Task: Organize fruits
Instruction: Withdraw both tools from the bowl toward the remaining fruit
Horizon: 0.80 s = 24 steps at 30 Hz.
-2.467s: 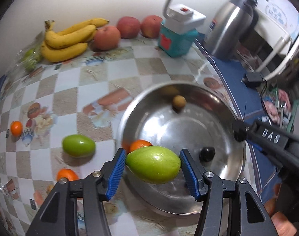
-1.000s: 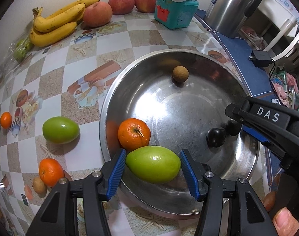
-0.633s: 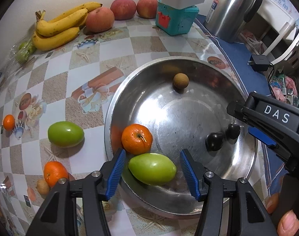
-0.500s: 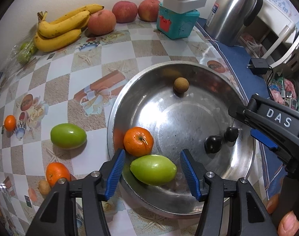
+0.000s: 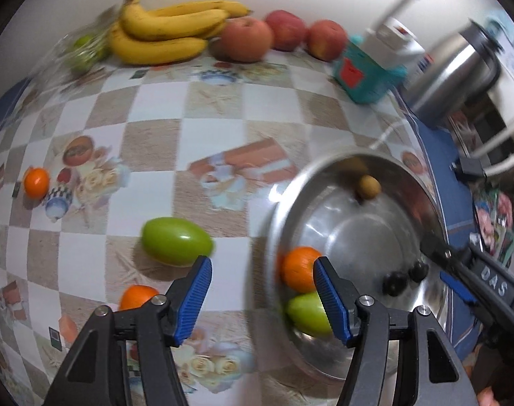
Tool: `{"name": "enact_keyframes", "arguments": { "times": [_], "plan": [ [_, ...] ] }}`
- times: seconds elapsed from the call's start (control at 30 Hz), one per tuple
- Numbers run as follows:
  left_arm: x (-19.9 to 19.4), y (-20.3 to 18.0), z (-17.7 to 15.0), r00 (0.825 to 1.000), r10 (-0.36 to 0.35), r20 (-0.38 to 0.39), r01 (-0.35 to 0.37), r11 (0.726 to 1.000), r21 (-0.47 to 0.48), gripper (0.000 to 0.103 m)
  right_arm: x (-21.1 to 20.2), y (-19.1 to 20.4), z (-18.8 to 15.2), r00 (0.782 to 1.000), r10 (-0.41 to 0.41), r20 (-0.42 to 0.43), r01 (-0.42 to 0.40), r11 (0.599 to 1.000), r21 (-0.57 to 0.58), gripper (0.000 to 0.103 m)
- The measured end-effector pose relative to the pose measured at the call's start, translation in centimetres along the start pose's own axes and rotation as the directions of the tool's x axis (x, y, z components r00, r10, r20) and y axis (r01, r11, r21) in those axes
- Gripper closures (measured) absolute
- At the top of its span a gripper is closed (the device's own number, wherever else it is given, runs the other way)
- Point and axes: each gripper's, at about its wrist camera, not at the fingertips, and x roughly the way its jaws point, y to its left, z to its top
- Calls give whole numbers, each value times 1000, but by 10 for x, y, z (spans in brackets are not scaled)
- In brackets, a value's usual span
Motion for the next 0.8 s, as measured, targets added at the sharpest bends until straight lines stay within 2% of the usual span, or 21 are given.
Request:
{"name": "enact_keyframes", "arguments": {
  "times": [0.37,0.5,0.8],
  "plan": [
    [-7,60,12,1000,9,23,-5,984,-176,37,-5,21,-7,1000,26,-7,-26,998,-64,40],
    [-11,71,13,999,12,33,-5,977,-214,37,-9,31,-9,1000,29,0,-29,995,-92,40],
    [-15,77,13,999,16,42,-5,972,-236,36,-15,43,-13,999,36,7,-35,991,-131,40]
  ]
}}
